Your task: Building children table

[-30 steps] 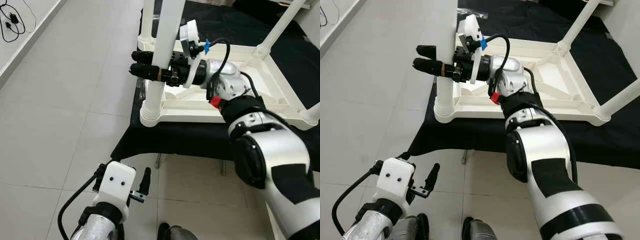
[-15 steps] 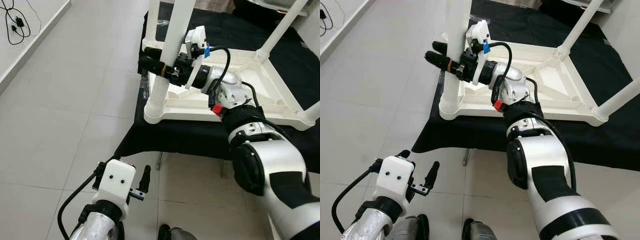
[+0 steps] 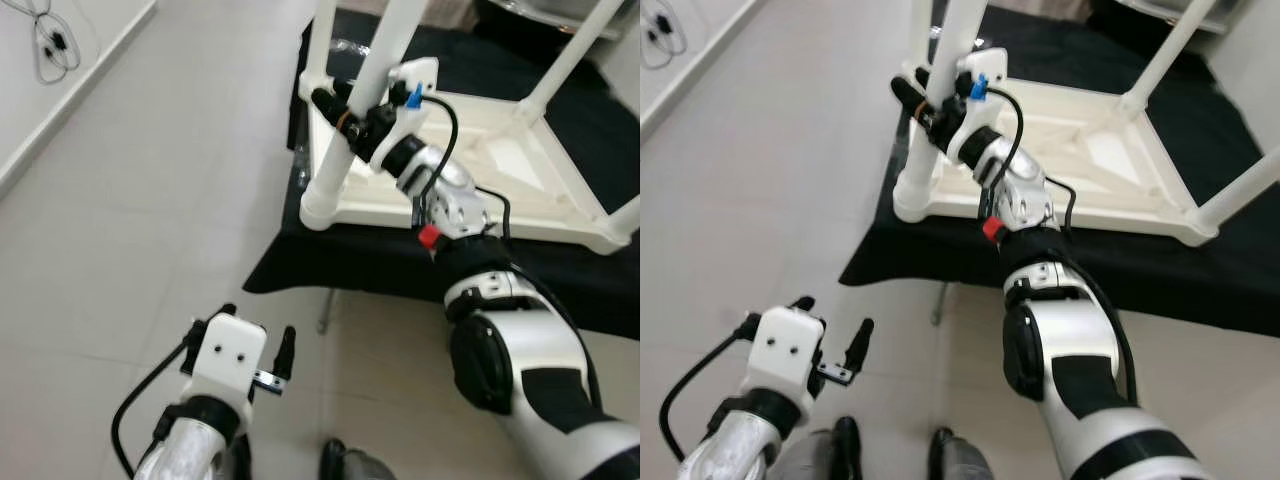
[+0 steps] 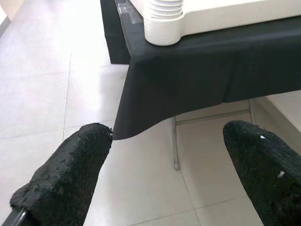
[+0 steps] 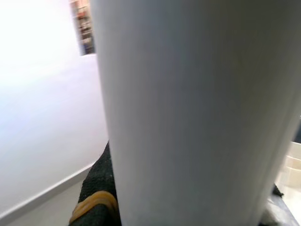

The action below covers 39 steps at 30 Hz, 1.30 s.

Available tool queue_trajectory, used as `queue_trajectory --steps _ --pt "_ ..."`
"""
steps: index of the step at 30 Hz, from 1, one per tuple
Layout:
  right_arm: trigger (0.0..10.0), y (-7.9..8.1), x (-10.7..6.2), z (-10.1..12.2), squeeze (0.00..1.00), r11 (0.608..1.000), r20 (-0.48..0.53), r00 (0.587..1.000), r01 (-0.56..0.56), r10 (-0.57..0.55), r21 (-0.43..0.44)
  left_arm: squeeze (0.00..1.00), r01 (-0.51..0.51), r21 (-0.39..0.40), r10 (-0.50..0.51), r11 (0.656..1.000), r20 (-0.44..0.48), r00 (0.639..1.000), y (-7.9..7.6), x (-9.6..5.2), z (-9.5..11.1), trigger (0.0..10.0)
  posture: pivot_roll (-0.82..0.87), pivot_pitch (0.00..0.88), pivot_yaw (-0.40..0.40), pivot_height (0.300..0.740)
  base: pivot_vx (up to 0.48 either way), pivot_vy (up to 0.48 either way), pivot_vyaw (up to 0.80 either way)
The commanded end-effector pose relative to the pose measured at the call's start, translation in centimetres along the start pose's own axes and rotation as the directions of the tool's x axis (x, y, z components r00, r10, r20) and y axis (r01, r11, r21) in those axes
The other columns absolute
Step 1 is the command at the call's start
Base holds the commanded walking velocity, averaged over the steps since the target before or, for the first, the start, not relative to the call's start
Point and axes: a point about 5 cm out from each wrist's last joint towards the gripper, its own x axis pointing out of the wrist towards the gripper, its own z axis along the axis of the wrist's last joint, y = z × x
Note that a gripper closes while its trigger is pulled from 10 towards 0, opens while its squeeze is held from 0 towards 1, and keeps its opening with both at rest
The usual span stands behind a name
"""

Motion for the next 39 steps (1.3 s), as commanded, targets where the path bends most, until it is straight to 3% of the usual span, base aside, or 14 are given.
queue_trajectory --steps 1,4,10,15,18,20,23,24,30,33,35,36,37,39 --pt "10.0 -0.2 -1.2 -4.0 0.0 0.995 -0.165 0.985 0.071 -0.058 0.072 0.0 0.013 -0.003 -0.013 1.0 -0.021 1.0 -0.2 -0.1 -0.4 10.0 0.11 0.262 -0.167 0.74 0.0 0.0 0.0" --pt "10.0 -0.2 -1.3 -4.1 0.0 0.993 -0.167 0.981 0.107 -0.097 0.048 0.0 0.012 -0.004 -0.012 1.0 -0.021 1.0 -0.2 0.0 -0.4 10.0 0.11 0.258 -0.167 0.74 0.0 0.0 0.0" --pt "10.0 1.2 0.3 -4.3 0.0 0.932 -0.24 0.91 0.289 -0.339 -0.221 0.0 0.01 -0.006 -0.01 1.0 -0.017 1.0 -0.3 0.0 -0.4 10.0 0.11 0.26 -0.171 0.74 0.0 0.0 0.0" --pt "10.0 1.2 0.5 -4.1 0.0 0.893 -0.23 0.873 0.374 -0.43 -0.252 0.0 0.007 -0.009 -0.007 1.0 -0.017 1.0 -0.3 0.1 -0.4 10.0 0.11 0.262 -0.171 0.74 0.0 0.0 0.0" --pt "10.0 1.1 0.4 -4.4 0.0 0.833 -0.239 0.813 0.452 -0.532 -0.319 0.0 0.007 -0.009 -0.007 1.0 -0.018 1.0 -0.3 0.1 -0.4 10.0 0.1 0.261 -0.171 0.74 0.0 0.0 0.0" --pt "10.0 0.9 0.1 -5.3 0.0 0.774 -0.274 0.727 0.552 -0.629 -0.311 0.0 0.007 -0.011 -0.007 1.0 -0.016 1.0 -0.3 0.1 -0.4 10.0 0.11 0.254 -0.172 0.74 0.0 0.0 0.0" --pt "10.0 0.9 0.0 -5.7 0.0 0.759 -0.296 0.7 0.583 -0.65 -0.288 0.0 0.008 -0.011 -0.008 1.0 -0.015 1.0 -0.3 0.1 -0.4 10.0 0.11 0.254 -0.173 0.74 0.0 0.0 0.0" --pt "10.0 0.8 -0.5 -6.3 0.0 0.685 -0.33 0.603 0.679 -0.726 -0.266 0.0 0.006 -0.012 -0.006 1.0 -0.014 1.0 -0.3 0.2 -0.5 10.0 0.11 0.251 -0.174 0.74 0.0 0.0 0.0" --pt "10.0 0.4 -1.1 -6.6 0.0 0.574 -0.331 0.487 0.779 -0.808 -0.254 0.0 0.006 -0.013 -0.006 1.0 -0.014 1.0 -0.4 0.2 -0.5 10.0 0.11 0.243 -0.175 0.74 0.0 0.0 0.0" --pt "10.0 -0.3 -2.4 -7.4 0.0 0.405 -0.387 0.307 0.892 -0.869 -0.2 0.0 0.009 -0.016 -0.009 1.0 -0.014 1.0 -0.6 0.1 -0.5 10.0 0.12 0.236 -0.175 0.74 0.0 0.0 0.0" --pt "10.0 -0.3 -2.4 -7.4 0.0 0.405 -0.387 0.307 0.892 -0.869 -0.2 0.0 0.009 -0.016 -0.009 1.0 -0.014 1.0 -0.6 0.1 -0.5 10.0 0.12 0.236 -0.175 0.74 0.0 0.0 0.0" --pt "10.0 -0.4 -2.7 -7.5 0.0 0.361 -0.391 0.26 0.908 -0.883 -0.212 0.0 0.01 -0.016 -0.01 1.0 -0.014 1.0 -0.6 0.1 -0.5 10.0 0.12 0.236 -0.175 0.74 0.0 0.0 0.0" --pt "10.0 -0.6 -3.2 -7.4 0.0 0.275 -0.368 0.18 0.935 -0.912 -0.225 0.0 0.011 -0.016 -0.012 1.0 -0.014 1.0 -0.6 0.1 -0.5 10.0 0.12 0.23 -0.175 0.74 0.0 0.0 0.0" --pt "10.0 -0.6 -3.3 -7.5 0.0 0.254 -0.37 0.16 0.942 -0.915 -0.219 0.0 0.012 -0.017 -0.012 1.0 -0.014 1.0 -0.7 0.1 -0.5 10.0 0.12 0.23 -0.175 0.74 0.0 0.0 0.0"
